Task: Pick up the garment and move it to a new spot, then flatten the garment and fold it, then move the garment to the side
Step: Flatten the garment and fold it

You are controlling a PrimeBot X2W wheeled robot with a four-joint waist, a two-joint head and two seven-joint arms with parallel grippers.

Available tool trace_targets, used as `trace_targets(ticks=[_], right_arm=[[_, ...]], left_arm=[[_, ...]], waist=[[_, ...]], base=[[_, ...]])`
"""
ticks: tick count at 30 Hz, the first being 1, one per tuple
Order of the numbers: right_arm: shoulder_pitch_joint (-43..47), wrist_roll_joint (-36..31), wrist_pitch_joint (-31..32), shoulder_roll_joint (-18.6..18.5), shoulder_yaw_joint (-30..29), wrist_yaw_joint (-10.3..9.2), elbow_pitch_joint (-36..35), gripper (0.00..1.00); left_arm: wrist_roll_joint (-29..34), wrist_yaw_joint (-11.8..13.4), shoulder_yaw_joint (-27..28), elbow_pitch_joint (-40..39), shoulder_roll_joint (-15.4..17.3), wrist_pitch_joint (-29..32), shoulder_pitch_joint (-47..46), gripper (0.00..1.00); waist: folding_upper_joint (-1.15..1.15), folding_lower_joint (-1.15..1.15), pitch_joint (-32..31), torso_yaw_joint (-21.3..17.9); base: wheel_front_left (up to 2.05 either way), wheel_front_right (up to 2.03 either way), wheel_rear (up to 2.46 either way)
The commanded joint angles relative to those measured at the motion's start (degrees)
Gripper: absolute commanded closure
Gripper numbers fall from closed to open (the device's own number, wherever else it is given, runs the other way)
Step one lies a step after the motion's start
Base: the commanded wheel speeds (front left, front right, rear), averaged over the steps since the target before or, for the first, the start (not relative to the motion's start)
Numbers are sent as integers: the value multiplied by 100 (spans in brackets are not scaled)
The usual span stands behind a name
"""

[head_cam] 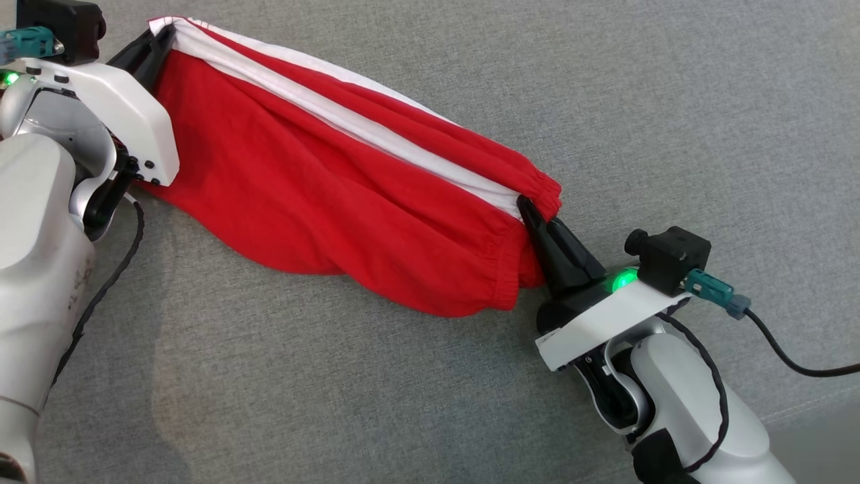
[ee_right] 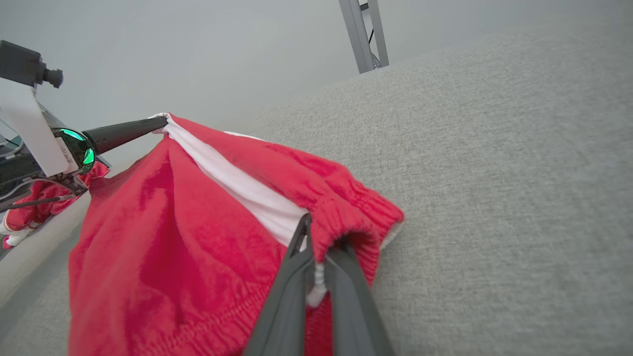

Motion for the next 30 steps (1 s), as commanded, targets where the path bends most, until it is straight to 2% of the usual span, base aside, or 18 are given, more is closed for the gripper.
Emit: trace_targets(ticks=[1, 5, 6, 7, 9, 10, 11, 12, 20, 30], right_arm=[[-71, -40, -40, -15, -25, 1, 28, 93], [-86, -119, -43, -7, -133, 1, 44, 93], [-85, -143, -43, -4, -148, 1, 46, 86], [-85, -143, -43, -4, -148, 1, 46, 86], [-70, -138, -44, 0, -166, 1, 8, 63], [-56, -121, -44, -1, -171, 1, -20, 51], [-43, -140, -44, -1, -180, 1, -50, 4], [-31, -210, -45, -3, -213, 1, -73, 0], [252, -482, -40, -1, -405, 1, -193, 0], [992, -1102, 189, -2, -1151, 1, -591, 0]], left_arm=[[-74, 7, -76, 40, 62, 17, -115, 100], [-251, 7, -327, 112, 104, 44, -208, 100], [-302, 7, -373, 134, 112, 63, -233, 100], [-302, 7, -373, 134, 112, 63, -233, 100], [-398, 7, -467, 153, 124, 49, -289, 66], [-469, 7, -495, 151, 118, 32, -303, 23], [-553, 7, -528, 140, 112, 35, -303, 2], [-638, 7, -565, 116, 109, 39, -303, 0], [-1292, 6, -989, -227, 327, 111, -147, 0], [-2059, 6, -1276, -717, 813, 88, 383, 0]], waist=[[0, 0, 0, -11], [0, 0, -7, -41], [0, 0, -12, -45], [0, 0, -12, -45], [0, 0, -25, -49], [0, 0, -35, -49], [0, 0, -44, -49], [0, 0, -56, -48], [0, 0, -253, 14], [0, 0, -738, 125]], base=[[0, 0, 0], [0, 0, 0], [0, 0, 0], [0, 0, 0], [0, 0, 0], [0, 0, 0], [0, 0, 0], [0, 0, 0], [0, 0, 0], [0, 0, 0]])
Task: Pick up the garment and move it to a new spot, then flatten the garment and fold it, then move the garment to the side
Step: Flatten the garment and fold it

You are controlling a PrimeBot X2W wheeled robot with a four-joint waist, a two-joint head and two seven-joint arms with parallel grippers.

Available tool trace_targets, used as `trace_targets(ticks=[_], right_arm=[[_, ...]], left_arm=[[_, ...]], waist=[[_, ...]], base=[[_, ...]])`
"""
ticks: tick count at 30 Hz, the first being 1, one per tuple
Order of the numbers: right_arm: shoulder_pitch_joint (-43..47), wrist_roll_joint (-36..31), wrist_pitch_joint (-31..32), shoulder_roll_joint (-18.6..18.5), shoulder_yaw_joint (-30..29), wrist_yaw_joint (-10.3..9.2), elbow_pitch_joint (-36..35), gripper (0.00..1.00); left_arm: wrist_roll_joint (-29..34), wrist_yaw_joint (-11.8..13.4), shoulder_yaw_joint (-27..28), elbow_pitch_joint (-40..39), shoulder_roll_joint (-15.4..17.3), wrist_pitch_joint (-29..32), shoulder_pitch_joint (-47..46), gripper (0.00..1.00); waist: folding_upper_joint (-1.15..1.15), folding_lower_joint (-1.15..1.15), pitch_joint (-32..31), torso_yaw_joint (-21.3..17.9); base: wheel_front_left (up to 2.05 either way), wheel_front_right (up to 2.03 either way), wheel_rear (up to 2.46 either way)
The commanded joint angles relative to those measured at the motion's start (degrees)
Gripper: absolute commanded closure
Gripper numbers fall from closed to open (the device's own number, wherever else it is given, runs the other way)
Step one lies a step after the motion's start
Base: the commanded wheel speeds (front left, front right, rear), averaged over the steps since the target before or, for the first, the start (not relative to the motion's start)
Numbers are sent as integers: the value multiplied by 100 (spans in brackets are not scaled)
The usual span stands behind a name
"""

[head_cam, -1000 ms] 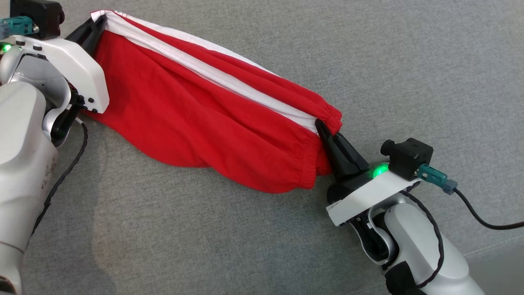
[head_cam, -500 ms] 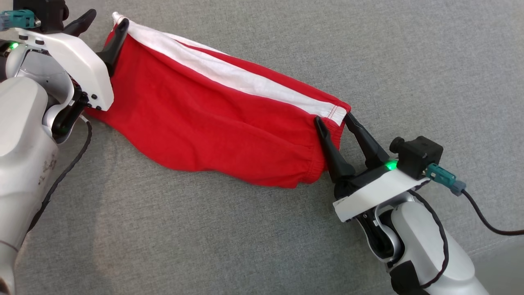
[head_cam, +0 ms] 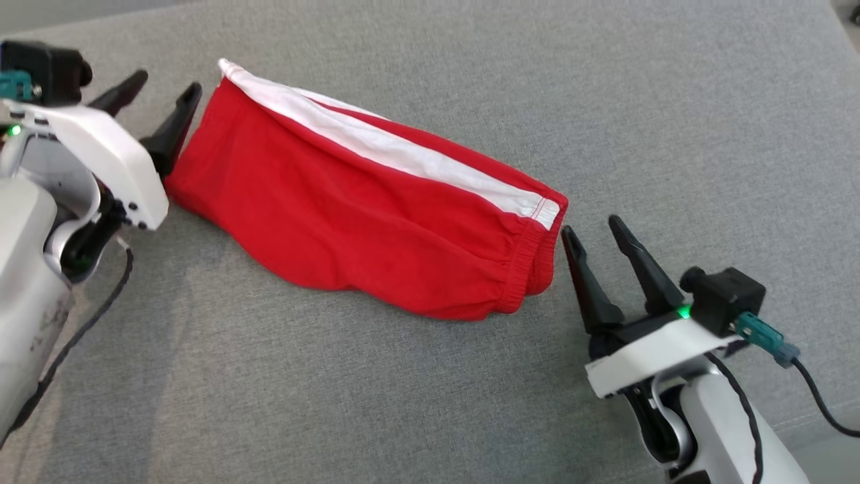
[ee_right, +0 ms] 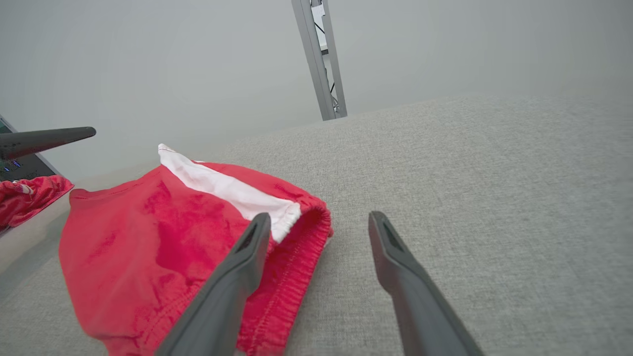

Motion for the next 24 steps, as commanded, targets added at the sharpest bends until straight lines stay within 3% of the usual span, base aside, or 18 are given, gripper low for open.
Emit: trace_targets(ticks=[1, 9, 17, 24], right_arm=[[160, -95, 63, -31, -147, 1, -92, 0], [635, -340, 339, -28, -621, 1, -552, 0], [756, -336, 479, -27, -650, 1, -857, 0], [785, -351, 491, -27, -633, 1, -963, 0]], left_arm=[[-84, 6, -29, -68, 74, -23, 149, 0], [-307, 61, -155, -50, -26, -32, 778, 0], [-351, 371, -196, 292, -375, -194, 1045, 0], [-290, 578, -166, 642, -484, -336, 909, 0]], waist=[[0, 0, -143, 41], [0, 0, -412, 123], [0, 0, -357, 95], [0, 0, -287, 68]], base=[[0, 0, 0], [0, 0, 0], [0, 0, 0], [0, 0, 0]])
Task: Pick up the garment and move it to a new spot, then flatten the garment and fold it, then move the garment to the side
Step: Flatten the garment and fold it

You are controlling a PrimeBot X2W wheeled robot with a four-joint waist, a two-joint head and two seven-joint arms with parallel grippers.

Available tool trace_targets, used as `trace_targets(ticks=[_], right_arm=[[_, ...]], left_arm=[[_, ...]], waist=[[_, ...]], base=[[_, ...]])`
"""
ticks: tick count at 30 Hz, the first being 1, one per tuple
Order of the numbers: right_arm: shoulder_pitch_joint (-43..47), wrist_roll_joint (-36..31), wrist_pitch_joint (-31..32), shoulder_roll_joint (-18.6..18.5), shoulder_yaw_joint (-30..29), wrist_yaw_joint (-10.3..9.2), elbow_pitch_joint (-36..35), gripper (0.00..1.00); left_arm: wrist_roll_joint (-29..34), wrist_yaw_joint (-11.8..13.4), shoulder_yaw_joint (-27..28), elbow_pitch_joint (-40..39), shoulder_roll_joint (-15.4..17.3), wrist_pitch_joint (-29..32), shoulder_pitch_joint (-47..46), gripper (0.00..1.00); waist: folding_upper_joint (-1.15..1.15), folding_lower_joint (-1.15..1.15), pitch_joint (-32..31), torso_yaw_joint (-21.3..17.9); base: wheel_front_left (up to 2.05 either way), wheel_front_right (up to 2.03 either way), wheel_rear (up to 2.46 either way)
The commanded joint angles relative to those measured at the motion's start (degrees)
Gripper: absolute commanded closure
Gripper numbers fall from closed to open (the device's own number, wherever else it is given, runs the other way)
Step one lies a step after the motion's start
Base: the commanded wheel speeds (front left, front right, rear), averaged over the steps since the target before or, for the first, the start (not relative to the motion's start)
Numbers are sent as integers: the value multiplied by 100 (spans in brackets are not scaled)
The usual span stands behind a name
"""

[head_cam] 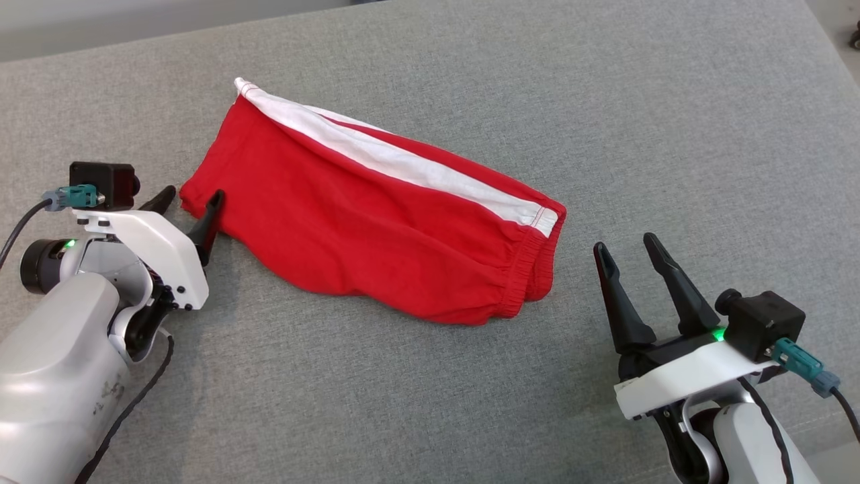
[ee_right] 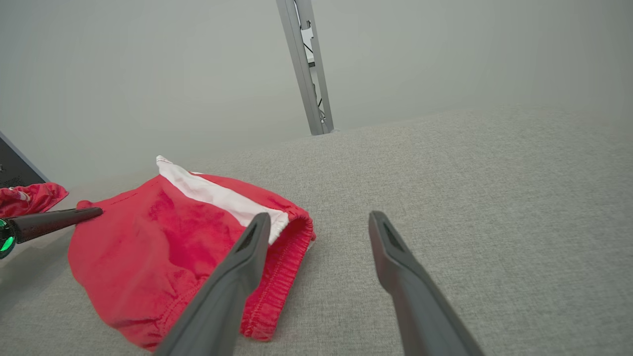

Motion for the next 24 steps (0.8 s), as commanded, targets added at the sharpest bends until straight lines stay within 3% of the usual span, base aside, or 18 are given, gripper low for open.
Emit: trace_targets(ticks=[1, 12, 13, 14, 15, 24], right_arm=[[20, -5, 5, -26, -8, 1, -31, 0], [-41, 15, 0, -26, 88, 1, -21, 0], [-46, 15, -3, -26, 94, 1, -13, 0], [-49, 18, -9, -26, 97, 1, -4, 0], [-47, 21, -17, -26, 100, 1, 4, 0], [110, -18, -37, -27, 11, 1, 62, 0]], left_arm=[[17, 52, 29, 55, -8, -52, -97, 0], [-41, -90, -98, 581, -312, 225, -252, 0], [-44, -93, -108, 622, -338, 235, -261, 14], [-43, -87, -116, 662, -370, 244, -270, 65], [-39, -93, -140, 689, -403, 277, -272, 100], [-214, -148, 27, 560, -455, -127, -77, 100]], waist=[[0, 0, 14, -5], [0, 0, 99, -58], [0, 0, 96, -61], [0, 0, 88, -63], [0, 0, 74, -62], [0, 0, -187, 112]], base=[[0, 0, 0], [0, 0, 0], [0, 0, 0], [0, 0, 0], [0, 0, 0], [0, 0, 0]])
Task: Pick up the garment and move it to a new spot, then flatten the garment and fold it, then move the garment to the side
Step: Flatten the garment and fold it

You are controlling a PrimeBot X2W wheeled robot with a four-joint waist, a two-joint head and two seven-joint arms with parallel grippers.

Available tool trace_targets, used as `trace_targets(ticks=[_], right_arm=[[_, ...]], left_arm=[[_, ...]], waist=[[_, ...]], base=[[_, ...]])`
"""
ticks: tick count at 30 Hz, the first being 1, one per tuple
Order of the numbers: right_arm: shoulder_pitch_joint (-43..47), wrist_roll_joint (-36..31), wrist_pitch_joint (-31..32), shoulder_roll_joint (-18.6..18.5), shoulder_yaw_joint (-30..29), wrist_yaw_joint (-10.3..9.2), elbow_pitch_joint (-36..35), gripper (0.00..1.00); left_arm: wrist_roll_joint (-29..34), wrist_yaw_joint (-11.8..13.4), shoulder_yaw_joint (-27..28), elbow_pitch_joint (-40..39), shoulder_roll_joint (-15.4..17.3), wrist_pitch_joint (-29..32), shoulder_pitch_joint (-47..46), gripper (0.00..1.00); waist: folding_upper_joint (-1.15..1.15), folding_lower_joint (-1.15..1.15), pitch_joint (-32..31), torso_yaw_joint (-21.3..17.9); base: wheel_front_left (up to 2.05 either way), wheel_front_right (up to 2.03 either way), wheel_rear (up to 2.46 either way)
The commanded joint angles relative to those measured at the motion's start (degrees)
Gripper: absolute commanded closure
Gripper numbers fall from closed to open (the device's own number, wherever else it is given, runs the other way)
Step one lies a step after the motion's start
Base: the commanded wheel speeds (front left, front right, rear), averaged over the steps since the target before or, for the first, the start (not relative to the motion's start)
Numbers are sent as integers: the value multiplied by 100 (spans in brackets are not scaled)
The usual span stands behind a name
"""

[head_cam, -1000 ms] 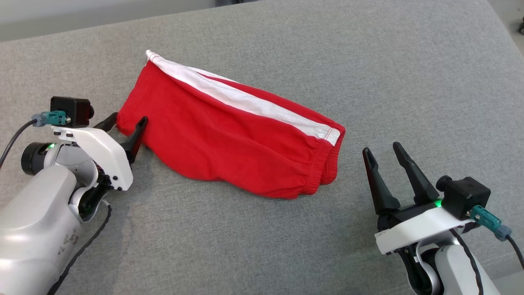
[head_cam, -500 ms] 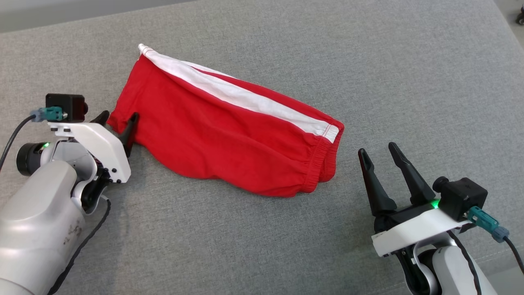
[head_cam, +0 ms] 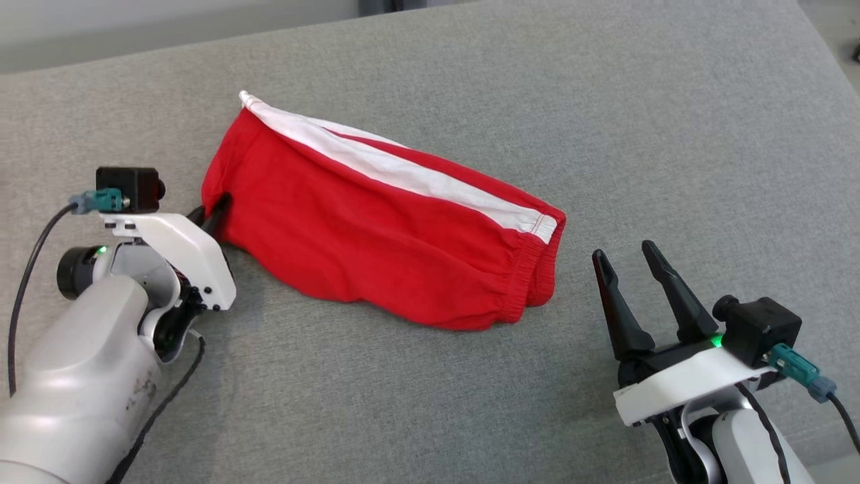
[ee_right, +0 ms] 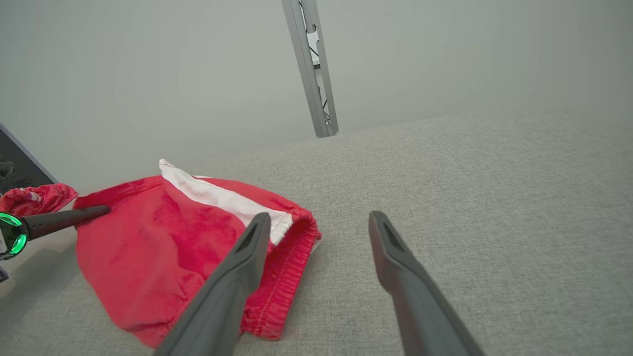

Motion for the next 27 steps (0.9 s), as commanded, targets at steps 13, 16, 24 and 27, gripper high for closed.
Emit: trace_targets(ticks=[13, 16, 24, 27], right_arm=[[403, -183, 218, -27, -365, 1, -88, 0], [454, -233, 276, -26, -442, 1, -132, 0], [540, -365, 481, -26, -597, 1, -313, 0], [571, -383, 555, -26, -601, 1, -342, 0]], left_arm=[[-630, 479, 504, -1666, -13, -940, 1599, 100], [-653, 682, 541, -2005, 5, -1042, 1887, 100], [-666, 1331, 649, -2991, -67, -1295, 2827, 100], [-679, 1421, 725, -3115, -119, -1336, 3059, 100]], waist=[[0, 0, -511, 736], [0, 0, -556, 844], [0, 0, -642, 1148], [0, 0, -648, 1190]], base=[[0, 0, 0], [0, 0, 0], [0, 0, 0], [0, 0, 0]])
